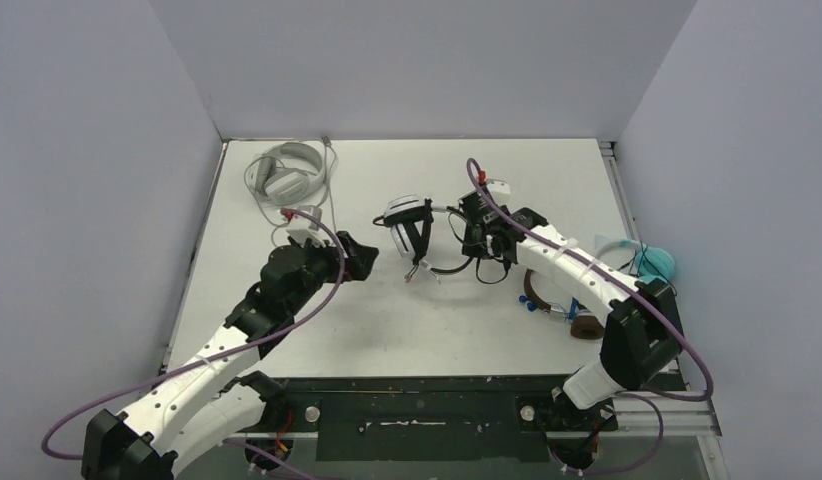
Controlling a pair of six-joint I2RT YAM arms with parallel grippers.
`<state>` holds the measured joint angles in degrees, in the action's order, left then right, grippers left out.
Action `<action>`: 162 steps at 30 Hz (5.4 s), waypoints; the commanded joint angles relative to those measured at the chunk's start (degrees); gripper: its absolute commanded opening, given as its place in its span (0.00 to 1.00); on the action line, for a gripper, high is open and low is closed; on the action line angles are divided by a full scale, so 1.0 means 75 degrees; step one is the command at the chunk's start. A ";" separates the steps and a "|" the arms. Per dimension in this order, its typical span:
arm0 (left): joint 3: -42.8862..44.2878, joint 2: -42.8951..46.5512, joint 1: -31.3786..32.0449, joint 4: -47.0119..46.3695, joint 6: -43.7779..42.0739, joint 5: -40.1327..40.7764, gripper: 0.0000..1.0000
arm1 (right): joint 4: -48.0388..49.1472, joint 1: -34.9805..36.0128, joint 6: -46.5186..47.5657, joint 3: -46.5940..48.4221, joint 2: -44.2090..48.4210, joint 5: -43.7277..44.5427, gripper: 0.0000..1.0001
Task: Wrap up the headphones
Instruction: Wrap the headphones cable around the headphones, then place the headphones at the corner of the board, then move the headphones to the corner of the board.
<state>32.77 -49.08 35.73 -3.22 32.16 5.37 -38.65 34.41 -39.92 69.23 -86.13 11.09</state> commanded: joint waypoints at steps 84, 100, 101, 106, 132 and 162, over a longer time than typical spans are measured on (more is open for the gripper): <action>0.1220 -0.1461 -0.1799 0.1567 -0.0037 -0.1607 0.97 | 0.1750 -0.5817 -0.0874 0.1656 -0.1935 0.0726 1.00; 0.1426 -0.1696 -0.1603 0.1455 0.0251 -0.1568 0.97 | 0.1921 0.0754 -0.0821 -0.0011 -0.0112 0.4925 1.00; 0.1470 -0.1711 -0.1600 0.1504 0.0249 -0.1534 0.97 | 0.1911 0.1121 -0.0951 -0.0075 -0.0187 0.5109 1.00; 0.1484 -0.1735 -0.1577 0.1567 0.0309 -0.1492 0.97 | 0.1701 0.2091 -0.1630 -0.0277 -0.0728 0.5325 1.00; 0.1381 -0.2787 -0.0587 0.0610 0.0383 -0.1418 0.97 | 0.1076 -0.3961 -0.0605 -0.3746 0.2979 0.0716 0.92; 0.1504 -0.2483 -0.0555 0.0824 0.0118 -0.1239 0.97 | 0.2187 -0.4638 0.1326 -0.3405 0.3536 -0.0745 1.00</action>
<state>41.41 -70.19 31.42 3.70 34.22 -5.78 -26.63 -3.62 -35.44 41.89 -64.01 8.88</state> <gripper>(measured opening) 0.973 0.994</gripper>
